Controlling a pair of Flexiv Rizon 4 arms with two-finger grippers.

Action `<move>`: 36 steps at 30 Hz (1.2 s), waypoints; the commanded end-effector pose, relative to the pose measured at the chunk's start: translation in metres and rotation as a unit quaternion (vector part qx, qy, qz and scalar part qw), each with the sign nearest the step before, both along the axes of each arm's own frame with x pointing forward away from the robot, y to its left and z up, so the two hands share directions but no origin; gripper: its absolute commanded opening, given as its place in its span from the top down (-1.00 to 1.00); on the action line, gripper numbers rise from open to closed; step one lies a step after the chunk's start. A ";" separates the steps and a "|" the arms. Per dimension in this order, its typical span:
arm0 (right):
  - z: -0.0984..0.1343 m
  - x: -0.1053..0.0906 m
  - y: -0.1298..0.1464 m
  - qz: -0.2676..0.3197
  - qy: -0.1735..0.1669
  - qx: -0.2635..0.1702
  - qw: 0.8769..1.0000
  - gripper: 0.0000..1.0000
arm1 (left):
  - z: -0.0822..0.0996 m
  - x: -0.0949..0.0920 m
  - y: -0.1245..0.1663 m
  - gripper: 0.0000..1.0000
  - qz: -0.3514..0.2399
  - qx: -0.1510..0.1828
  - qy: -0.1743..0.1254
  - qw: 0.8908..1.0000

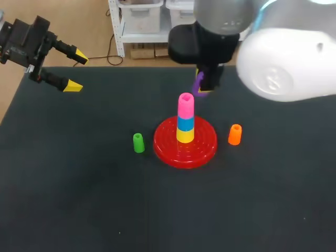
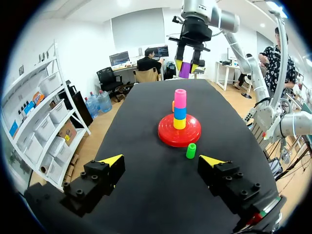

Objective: Pick up and stack the cylinders on the red base in this order: pink,purple,orange,green

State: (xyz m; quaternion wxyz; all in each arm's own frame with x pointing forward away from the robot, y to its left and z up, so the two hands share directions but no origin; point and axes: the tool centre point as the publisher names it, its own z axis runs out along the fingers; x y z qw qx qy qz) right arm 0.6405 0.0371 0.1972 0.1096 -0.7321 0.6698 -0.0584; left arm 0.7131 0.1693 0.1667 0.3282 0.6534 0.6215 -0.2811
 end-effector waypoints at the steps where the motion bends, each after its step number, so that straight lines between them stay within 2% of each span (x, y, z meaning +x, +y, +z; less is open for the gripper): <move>1: -0.004 0.005 0.014 0.002 0.006 -0.011 1.000 1.00 | -0.001 0.001 0.000 -1.00 -0.001 0.000 0.000 1.000; 23: -0.024 0.020 0.027 -0.012 0.027 -0.003 1.000 1.00 | -0.001 0.001 0.000 -1.00 -0.001 0.000 0.000 1.000; 36: -0.032 0.019 0.028 -0.007 0.042 -0.013 0.999 1.00 | -0.001 0.001 0.000 -1.00 -0.001 0.000 0.000 1.000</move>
